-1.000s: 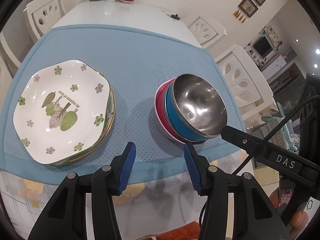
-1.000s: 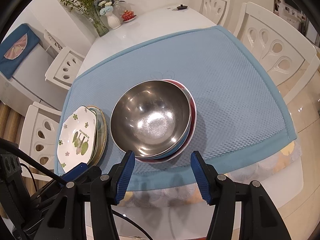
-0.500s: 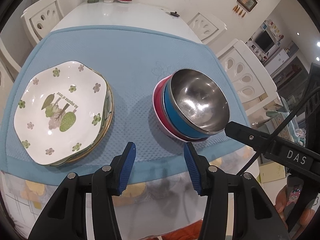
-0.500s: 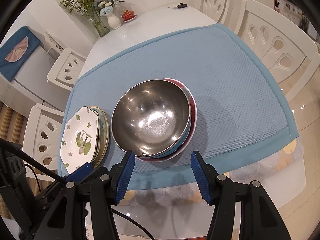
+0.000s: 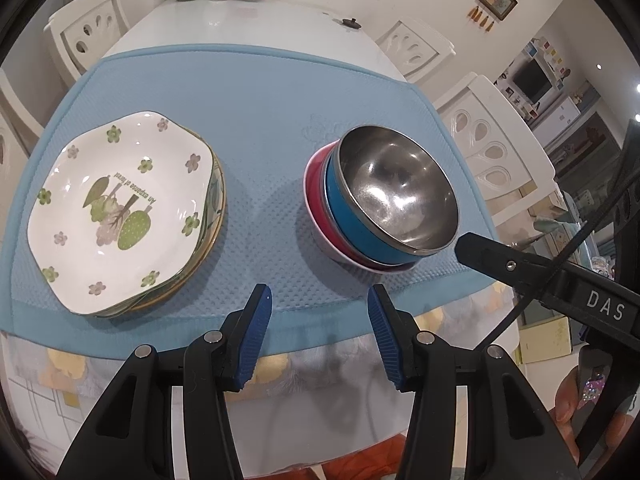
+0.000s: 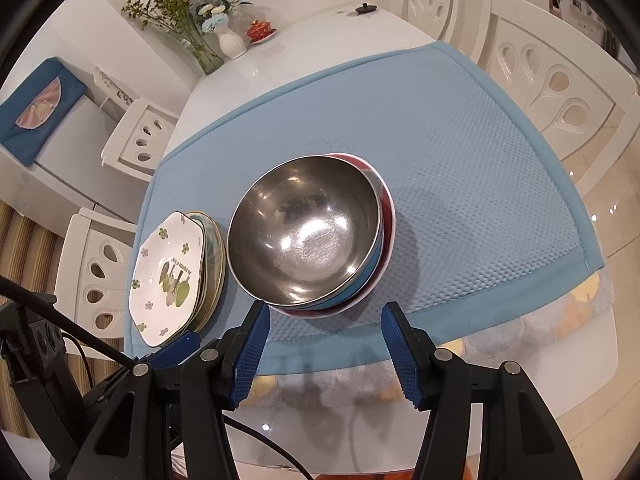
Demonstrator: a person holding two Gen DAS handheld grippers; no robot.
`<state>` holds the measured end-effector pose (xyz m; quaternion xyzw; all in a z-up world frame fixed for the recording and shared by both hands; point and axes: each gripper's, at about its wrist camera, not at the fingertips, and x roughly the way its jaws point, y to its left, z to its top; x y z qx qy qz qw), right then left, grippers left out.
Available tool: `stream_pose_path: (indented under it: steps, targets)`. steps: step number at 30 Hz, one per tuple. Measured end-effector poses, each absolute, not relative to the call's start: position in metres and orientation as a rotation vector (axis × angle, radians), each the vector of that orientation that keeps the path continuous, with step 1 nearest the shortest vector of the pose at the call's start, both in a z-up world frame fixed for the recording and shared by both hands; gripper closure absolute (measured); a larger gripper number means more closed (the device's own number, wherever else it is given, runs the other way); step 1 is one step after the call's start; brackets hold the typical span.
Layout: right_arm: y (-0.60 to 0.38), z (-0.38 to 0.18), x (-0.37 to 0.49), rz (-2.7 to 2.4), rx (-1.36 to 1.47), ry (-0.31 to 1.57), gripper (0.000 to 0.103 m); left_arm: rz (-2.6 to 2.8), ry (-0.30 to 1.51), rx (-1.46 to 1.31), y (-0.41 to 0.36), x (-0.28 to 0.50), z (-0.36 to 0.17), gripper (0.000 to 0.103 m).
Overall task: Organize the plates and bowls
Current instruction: 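Move both grippers to the nested bowl stack and pinch its rim, then lift the nested bowl stack and carry it over the plate stack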
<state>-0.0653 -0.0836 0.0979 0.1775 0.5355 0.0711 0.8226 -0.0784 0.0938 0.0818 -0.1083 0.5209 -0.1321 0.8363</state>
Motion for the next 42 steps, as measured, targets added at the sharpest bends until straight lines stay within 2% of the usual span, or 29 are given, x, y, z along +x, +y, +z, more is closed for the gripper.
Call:
stream_pose_path:
  steps: [22,26,42]
  targets:
    - [-0.113,0.110,-0.077,0.088,0.444,1.056,0.047,-0.272,0.991,-0.187,0.084,-0.091,0.101,0.055]
    - [-0.116,0.111,-0.071,0.100,0.439,1.059,0.047,-0.289,0.960,-0.224,0.081,-0.087,0.109,0.044]
    - [-0.136,0.103,-0.023,0.204,0.426,1.117,0.047,-0.219,1.035,-0.244,0.058,-0.045,0.109,0.043]
